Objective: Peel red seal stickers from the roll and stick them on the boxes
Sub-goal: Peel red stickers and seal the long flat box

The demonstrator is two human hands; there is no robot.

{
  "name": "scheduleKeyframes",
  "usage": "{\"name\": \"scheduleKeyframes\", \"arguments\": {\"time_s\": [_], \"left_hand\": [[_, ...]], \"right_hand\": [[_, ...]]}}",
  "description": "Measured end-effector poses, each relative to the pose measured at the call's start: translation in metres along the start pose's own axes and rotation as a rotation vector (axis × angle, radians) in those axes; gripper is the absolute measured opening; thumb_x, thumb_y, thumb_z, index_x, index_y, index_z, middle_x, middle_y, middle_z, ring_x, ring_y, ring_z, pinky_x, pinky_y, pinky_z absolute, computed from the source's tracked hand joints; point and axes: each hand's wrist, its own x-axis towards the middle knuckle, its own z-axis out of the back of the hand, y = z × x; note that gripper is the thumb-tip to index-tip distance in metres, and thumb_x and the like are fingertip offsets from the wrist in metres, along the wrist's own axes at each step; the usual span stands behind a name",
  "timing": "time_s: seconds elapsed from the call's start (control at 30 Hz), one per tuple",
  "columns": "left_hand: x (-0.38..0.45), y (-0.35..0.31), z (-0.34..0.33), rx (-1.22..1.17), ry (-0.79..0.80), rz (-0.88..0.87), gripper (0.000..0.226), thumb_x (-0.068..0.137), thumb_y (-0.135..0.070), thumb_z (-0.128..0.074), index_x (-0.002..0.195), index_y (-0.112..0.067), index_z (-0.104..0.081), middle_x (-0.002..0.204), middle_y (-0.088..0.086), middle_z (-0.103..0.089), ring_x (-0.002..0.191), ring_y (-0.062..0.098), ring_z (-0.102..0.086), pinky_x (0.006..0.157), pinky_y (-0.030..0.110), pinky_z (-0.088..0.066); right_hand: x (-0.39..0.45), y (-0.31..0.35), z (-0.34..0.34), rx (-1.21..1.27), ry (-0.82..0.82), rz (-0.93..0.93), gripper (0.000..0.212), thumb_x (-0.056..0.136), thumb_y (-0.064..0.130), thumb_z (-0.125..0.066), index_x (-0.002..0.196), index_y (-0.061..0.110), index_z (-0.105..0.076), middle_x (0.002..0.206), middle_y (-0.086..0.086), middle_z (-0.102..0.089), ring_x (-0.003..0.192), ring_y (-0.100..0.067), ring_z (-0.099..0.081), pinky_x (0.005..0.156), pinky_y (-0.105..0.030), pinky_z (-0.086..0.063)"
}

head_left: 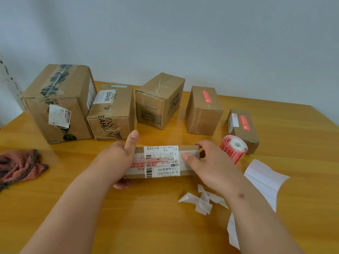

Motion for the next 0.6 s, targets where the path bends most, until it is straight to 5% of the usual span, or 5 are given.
{"name": "scheduleKeyframes", "arguments": {"time_s": [0.2, 0.33, 0.43, 0.53, 0.6], "left_hand": [[0.006, 0.01, -0.004, 0.206, -0.137, -0.105, 0.073, 0.081, -0.073, -0.009, 0.113, -0.02, -0.047, 0.071, 0.006, -0.065, 0.054, 0.02, -0.067, 0.052, 0.033, -0.057], [0.014, 0.018, -0.006, 0.358, -0.264, -0.142, 0.072, 0.087, -0.073, -0.016, 0.126, -0.021, -0.048, 0.1, 0.002, -0.059, 0.085, 0.02, -0.059, 0.066, 0.034, -0.054], [0.005, 0.011, -0.009, 0.321, -0.37, -0.233, 0.046, 0.093, -0.061, -0.036, 0.121, -0.026, -0.05, 0.112, 0.0, -0.055, 0.088, 0.017, -0.055, 0.064, 0.032, -0.049], [-0.016, -0.009, -0.018, 0.192, -0.433, -0.459, 0.011, 0.095, -0.036, -0.052, 0.101, -0.029, -0.057, 0.094, -0.011, -0.055, 0.077, 0.006, -0.052, 0.058, 0.023, -0.041], [-0.031, -0.022, -0.028, 0.122, -0.374, -0.569, 0.007, 0.095, -0.03, -0.054, 0.088, -0.03, -0.058, 0.083, -0.013, -0.056, 0.072, 0.004, -0.053, 0.055, 0.02, -0.041]], "right_hand": [[0.001, 0.006, -0.003, -0.117, -0.08, -0.016, 0.039, 0.097, 0.046, -0.042, 0.132, 0.028, -0.039, 0.087, 0.009, -0.051, 0.078, -0.012, -0.052, 0.062, -0.025, -0.041], [-0.005, 0.003, 0.005, -0.114, -0.102, 0.006, 0.038, 0.098, 0.041, -0.044, 0.134, 0.031, -0.039, 0.092, 0.009, -0.061, 0.082, -0.011, -0.061, 0.069, -0.029, -0.052], [-0.013, -0.004, 0.021, -0.08, -0.133, 0.003, 0.03, 0.096, 0.044, -0.046, 0.124, 0.034, -0.05, 0.091, 0.014, -0.061, 0.079, -0.006, -0.062, 0.073, -0.031, -0.056], [-0.026, -0.013, 0.037, -0.074, -0.116, 0.004, 0.024, 0.093, 0.046, -0.052, 0.113, 0.035, -0.057, 0.083, 0.021, -0.057, 0.074, 0.002, -0.056, 0.062, -0.018, -0.045], [-0.038, -0.019, 0.046, -0.06, -0.051, 0.006, 0.024, 0.088, 0.051, -0.058, 0.106, 0.036, -0.059, 0.085, 0.02, -0.058, 0.075, 0.001, -0.056, 0.061, -0.016, -0.043]]}}
